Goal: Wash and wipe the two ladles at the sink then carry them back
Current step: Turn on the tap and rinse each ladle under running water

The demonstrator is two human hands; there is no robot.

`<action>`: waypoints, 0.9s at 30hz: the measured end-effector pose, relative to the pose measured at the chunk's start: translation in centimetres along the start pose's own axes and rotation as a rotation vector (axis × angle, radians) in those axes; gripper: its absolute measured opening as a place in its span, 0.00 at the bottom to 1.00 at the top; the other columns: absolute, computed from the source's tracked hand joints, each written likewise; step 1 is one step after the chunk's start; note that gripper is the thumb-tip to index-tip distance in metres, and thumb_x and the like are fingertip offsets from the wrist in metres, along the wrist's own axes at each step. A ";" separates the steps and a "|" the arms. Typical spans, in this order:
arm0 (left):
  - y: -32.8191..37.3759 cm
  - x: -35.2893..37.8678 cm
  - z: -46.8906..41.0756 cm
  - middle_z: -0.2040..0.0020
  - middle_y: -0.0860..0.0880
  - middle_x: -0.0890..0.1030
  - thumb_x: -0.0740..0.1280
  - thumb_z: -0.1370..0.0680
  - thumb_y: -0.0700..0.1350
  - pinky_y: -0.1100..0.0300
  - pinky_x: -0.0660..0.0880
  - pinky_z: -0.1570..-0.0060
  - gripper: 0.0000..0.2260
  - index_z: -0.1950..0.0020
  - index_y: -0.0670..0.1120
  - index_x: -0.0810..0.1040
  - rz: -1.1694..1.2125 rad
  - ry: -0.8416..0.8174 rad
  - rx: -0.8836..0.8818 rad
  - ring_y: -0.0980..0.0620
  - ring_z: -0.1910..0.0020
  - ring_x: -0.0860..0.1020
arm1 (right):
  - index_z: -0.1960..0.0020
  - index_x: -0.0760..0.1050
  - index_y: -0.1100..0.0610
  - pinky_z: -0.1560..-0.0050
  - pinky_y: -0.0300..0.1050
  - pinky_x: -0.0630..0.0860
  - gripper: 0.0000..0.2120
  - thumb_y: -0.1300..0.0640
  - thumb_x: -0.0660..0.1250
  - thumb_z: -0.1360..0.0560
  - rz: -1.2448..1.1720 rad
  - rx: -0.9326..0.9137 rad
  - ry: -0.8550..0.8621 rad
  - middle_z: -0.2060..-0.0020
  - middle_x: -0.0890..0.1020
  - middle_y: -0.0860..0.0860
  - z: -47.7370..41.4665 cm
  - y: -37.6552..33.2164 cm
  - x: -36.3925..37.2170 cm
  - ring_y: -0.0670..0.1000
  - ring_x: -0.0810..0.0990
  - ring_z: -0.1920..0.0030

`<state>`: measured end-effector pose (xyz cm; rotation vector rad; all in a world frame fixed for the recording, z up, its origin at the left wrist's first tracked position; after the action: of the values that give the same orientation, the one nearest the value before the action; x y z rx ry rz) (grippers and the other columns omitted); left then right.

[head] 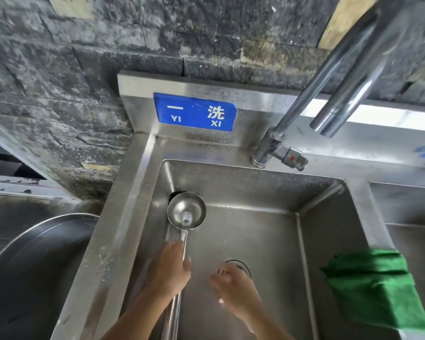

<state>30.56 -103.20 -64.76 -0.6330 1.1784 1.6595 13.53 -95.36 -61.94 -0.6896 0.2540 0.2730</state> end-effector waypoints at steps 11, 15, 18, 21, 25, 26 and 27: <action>15.2 -11.4 -4.5 0.32 0.52 0.77 0.65 0.20 0.49 0.60 0.74 0.42 0.23 0.25 0.52 0.68 0.427 0.070 0.260 0.54 0.37 0.78 | 0.17 0.54 0.47 0.26 0.46 0.66 0.45 0.38 0.73 0.26 -0.347 -0.315 0.533 0.24 0.71 0.47 0.0 -13.7 -20.1 0.49 0.75 0.29; 20.6 -12.9 -6.4 0.35 0.54 0.76 0.67 0.21 0.51 0.61 0.76 0.47 0.29 0.23 0.61 0.60 0.530 -0.066 0.278 0.53 0.36 0.77 | 0.26 0.70 0.56 0.35 0.52 0.72 0.26 0.47 0.68 0.21 -0.151 -0.312 0.560 0.32 0.79 0.54 -0.7 -16.3 -22.5 0.58 0.78 0.33; 22.8 -12.8 -7.6 0.37 0.50 0.77 0.69 0.24 0.51 0.57 0.76 0.44 0.34 0.22 0.64 0.56 0.567 -0.152 0.268 0.51 0.41 0.79 | 0.47 0.73 0.62 0.57 0.51 0.70 0.13 0.51 0.64 0.21 0.008 -0.333 0.570 0.58 0.80 0.58 -1.7 -16.6 -23.1 0.64 0.79 0.55; 23.6 -12.3 -7.8 0.26 0.55 0.69 0.71 0.25 0.50 0.55 0.75 0.39 0.37 0.23 0.68 0.54 0.622 -0.214 0.294 0.55 0.37 0.75 | 0.49 0.71 0.65 0.60 0.49 0.66 0.11 0.55 0.61 0.19 0.051 -0.361 0.552 0.62 0.75 0.56 -2.2 -16.6 -23.4 0.58 0.72 0.61; 23.7 -11.7 -7.9 0.26 0.59 0.67 0.72 0.25 0.49 0.48 0.72 0.33 0.38 0.25 0.71 0.54 0.698 -0.239 0.264 0.58 0.38 0.74 | 0.50 0.69 0.64 0.60 0.49 0.66 0.10 0.57 0.58 0.18 0.081 -0.399 0.517 0.61 0.75 0.55 -2.4 -16.6 -23.8 0.57 0.71 0.60; 23.7 -11.6 -7.8 0.26 0.59 0.68 0.72 0.26 0.49 0.48 0.72 0.33 0.38 0.25 0.71 0.54 0.712 -0.243 0.255 0.58 0.38 0.74 | 0.50 0.69 0.64 0.61 0.49 0.66 0.10 0.57 0.58 0.18 0.079 -0.405 0.507 0.61 0.74 0.55 -2.6 -16.6 -24.0 0.56 0.71 0.60; 23.8 -11.5 -7.7 0.26 0.59 0.68 0.72 0.26 0.49 0.47 0.72 0.33 0.37 0.25 0.70 0.55 0.721 -0.246 0.254 0.59 0.38 0.74 | 0.49 0.69 0.64 0.61 0.49 0.66 0.10 0.57 0.58 0.18 0.081 -0.407 0.499 0.61 0.75 0.55 -2.6 -16.6 -24.2 0.56 0.71 0.60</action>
<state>12.57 -116.41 -48.61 0.1914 1.4970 2.0432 -3.97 -113.24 -46.46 -1.1501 0.7158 0.2278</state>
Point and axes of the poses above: each hand's wrist, its own z-axis away from the middle knuckle, its own x-axis out of the palm, y = z × x, the point moved 4 cm from there along -z, towards the middle knuckle
